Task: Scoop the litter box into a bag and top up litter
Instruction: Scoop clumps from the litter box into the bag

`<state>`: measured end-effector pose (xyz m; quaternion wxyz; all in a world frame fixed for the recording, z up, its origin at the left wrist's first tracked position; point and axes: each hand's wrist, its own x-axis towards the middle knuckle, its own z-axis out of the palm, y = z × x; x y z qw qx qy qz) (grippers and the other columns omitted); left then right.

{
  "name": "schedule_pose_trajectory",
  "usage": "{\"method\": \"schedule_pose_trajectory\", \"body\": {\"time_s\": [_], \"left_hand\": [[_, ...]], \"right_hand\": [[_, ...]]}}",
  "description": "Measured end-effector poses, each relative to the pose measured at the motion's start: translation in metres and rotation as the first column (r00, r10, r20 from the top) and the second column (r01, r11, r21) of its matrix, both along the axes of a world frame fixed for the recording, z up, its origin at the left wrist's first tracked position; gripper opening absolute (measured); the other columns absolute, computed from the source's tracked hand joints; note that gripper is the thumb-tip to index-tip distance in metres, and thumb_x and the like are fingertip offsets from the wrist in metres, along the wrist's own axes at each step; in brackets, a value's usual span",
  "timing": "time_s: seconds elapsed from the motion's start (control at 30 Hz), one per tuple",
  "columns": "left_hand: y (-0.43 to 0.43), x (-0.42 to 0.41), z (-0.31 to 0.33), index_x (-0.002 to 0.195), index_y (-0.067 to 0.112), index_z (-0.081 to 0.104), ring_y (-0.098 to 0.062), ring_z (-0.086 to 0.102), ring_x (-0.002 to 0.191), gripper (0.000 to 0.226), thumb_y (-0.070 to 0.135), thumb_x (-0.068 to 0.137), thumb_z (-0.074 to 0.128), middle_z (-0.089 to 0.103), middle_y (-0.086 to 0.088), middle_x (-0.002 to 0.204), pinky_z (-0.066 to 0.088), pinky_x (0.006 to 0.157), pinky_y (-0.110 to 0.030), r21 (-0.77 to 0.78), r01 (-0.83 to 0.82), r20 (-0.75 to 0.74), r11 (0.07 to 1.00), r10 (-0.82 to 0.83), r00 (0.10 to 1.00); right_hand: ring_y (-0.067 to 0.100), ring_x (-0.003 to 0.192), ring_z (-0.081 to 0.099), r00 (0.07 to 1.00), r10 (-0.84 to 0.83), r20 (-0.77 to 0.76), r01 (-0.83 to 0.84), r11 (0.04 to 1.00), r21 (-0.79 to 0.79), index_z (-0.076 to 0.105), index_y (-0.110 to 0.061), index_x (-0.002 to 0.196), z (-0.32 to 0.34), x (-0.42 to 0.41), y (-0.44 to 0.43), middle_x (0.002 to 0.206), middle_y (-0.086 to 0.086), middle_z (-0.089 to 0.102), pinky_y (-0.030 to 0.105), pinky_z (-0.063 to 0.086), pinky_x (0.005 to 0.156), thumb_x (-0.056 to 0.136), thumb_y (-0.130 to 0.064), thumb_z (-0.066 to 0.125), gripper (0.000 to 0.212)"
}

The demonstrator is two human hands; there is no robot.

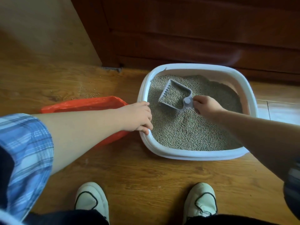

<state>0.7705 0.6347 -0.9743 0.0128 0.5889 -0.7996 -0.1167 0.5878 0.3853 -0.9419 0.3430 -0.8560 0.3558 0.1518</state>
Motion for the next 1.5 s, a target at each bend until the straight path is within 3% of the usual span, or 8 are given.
{"method": "schedule_pose_trajectory", "body": {"time_s": [0.23, 0.57, 0.7, 0.9, 1.07, 1.27, 1.37, 1.5], "left_hand": [[-0.002, 0.001, 0.001, 0.106, 0.039, 0.073, -0.019, 0.056, 0.112, 0.033, 0.059, 0.091, 0.052, 0.068, 0.010, 0.098, 0.005, 0.115, -0.037, 0.076, -0.015, 0.021, 0.997, 0.014, 1.000], [-0.002, 0.000, 0.004, 0.101, 0.038, 0.073, -0.018, 0.058, 0.106, 0.033, 0.061, 0.089, 0.051, 0.067, 0.012, 0.091, 0.013, 0.114, -0.040, 0.062, 0.009, 0.028, 0.998, -0.011, 1.000], [-0.002, 0.001, 0.002, 0.098, 0.039, 0.074, -0.018, 0.060, 0.101, 0.032, 0.061, 0.086, 0.056, 0.068, 0.011, 0.087, 0.016, 0.112, -0.040, 0.049, 0.000, 0.002, 0.999, -0.001, 1.000], [-0.001, 0.000, 0.006, 0.102, 0.038, 0.073, -0.018, 0.057, 0.107, 0.033, 0.061, 0.089, 0.054, 0.067, 0.011, 0.091, 0.009, 0.115, -0.038, 0.055, -0.006, -0.008, 0.998, 0.007, 1.000], [0.000, 0.001, 0.007, 0.102, 0.038, 0.074, -0.018, 0.059, 0.102, 0.032, 0.061, 0.088, 0.055, 0.067, 0.012, 0.089, 0.018, 0.113, -0.039, 0.019, 0.012, -0.010, 1.000, -0.012, 1.000], [0.002, 0.006, 0.011, 0.105, 0.037, 0.073, -0.017, 0.054, 0.117, 0.051, 0.067, 0.089, 0.035, 0.067, 0.011, 0.102, 0.019, 0.119, -0.039, 0.027, -0.076, -0.049, 0.997, 0.077, 0.996], [0.000, 0.012, 0.012, 0.097, 0.037, 0.074, -0.015, 0.054, 0.117, 0.047, 0.063, 0.092, 0.035, 0.066, 0.013, 0.101, 0.017, 0.119, -0.041, -0.006, -0.128, -0.021, 0.992, 0.128, 0.992], [-0.001, 0.011, 0.004, 0.094, 0.038, 0.073, -0.018, 0.053, 0.113, 0.040, 0.056, 0.095, 0.037, 0.065, 0.014, 0.094, 0.020, 0.118, -0.049, -0.020, -0.090, 0.063, 0.996, 0.091, 0.994]], "right_hand": [[0.019, 0.055, 0.050, 0.994, 0.091, 0.056, -0.087, 0.993, -0.078, 0.054, -0.021, 0.070, 0.007, -0.007, -0.002, 0.066, 0.002, 0.060, 0.039, 0.045, 0.056, 0.096, -0.019, 0.046, 0.027], [0.021, 0.055, 0.048, 0.977, -0.067, 0.203, 0.068, 0.998, 0.001, 0.054, -0.019, 0.075, 0.007, 0.000, 0.002, 0.063, 0.000, 0.057, 0.036, 0.041, 0.053, 0.099, -0.017, 0.045, 0.026], [0.015, 0.048, 0.041, 0.992, -0.126, -0.018, 0.125, 0.933, 0.339, 0.064, -0.007, 0.090, 0.008, 0.005, -0.003, 0.061, 0.004, 0.053, 0.027, 0.031, 0.042, 0.104, -0.013, 0.047, 0.023], [0.011, 0.045, 0.043, 0.995, -0.064, -0.074, 0.080, 0.968, 0.239, 0.062, -0.013, 0.084, 0.006, 0.005, -0.006, 0.063, 0.003, 0.054, 0.023, 0.034, 0.040, 0.103, -0.013, 0.047, 0.025], [0.015, 0.059, 0.051, 0.939, 0.176, -0.297, -0.185, 0.983, -0.003, 0.064, -0.018, 0.086, 0.017, 0.014, -0.011, 0.072, 0.002, 0.060, 0.027, 0.043, 0.055, 0.103, -0.022, 0.047, 0.025], [0.010, 0.044, 0.041, 0.770, 0.171, -0.614, -0.288, 0.953, -0.096, 0.063, -0.007, 0.088, 0.063, 0.044, -0.055, 0.061, 0.000, 0.051, 0.017, 0.033, 0.033, 0.103, -0.034, 0.052, 0.032], [0.011, 0.052, 0.042, 0.794, 0.119, -0.596, -0.284, 0.940, -0.190, 0.047, -0.022, 0.068, 0.064, 0.054, -0.056, 0.067, -0.002, 0.050, 0.017, 0.037, 0.043, 0.106, -0.016, 0.044, 0.039], [0.013, 0.062, 0.044, 0.795, 0.196, -0.574, -0.357, 0.916, -0.183, 0.058, -0.019, 0.084, 0.033, 0.062, -0.038, 0.068, -0.009, 0.040, 0.024, 0.044, 0.064, 0.103, -0.022, 0.047, 0.022]]}}
